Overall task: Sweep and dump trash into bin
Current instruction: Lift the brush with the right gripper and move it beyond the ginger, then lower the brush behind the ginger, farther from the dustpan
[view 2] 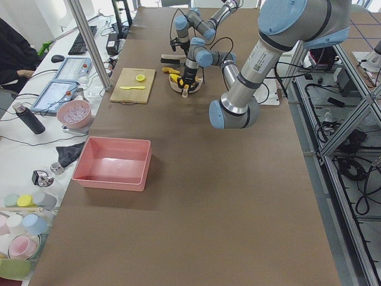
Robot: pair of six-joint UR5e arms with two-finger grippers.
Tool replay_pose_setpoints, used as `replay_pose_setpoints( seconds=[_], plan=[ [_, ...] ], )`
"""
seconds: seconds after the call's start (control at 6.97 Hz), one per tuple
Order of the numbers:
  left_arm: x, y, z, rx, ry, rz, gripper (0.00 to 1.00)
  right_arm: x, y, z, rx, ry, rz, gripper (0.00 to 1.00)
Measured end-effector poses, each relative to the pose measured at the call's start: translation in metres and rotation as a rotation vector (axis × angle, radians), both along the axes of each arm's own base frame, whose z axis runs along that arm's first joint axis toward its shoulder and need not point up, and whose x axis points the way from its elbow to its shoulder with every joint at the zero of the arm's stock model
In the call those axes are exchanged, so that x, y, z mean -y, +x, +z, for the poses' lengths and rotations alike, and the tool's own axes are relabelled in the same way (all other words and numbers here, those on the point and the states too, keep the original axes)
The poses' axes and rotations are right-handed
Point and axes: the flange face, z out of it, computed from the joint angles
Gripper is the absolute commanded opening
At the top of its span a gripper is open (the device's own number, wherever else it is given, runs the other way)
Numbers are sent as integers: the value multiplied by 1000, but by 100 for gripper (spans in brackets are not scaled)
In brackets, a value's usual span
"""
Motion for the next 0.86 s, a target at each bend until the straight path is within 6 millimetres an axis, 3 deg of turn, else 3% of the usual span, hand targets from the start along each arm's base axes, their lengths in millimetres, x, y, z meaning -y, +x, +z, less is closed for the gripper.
replay_pose_setpoints(
  seconds=[0.43,0.86],
  plan=[
    [0,0,3,1,-2,-1,0,21,16,-4,30,-110,-12,0],
    [0,0,6,2,-4,-2,0,22,0,-1,9,-169,-39,0]
  ],
)
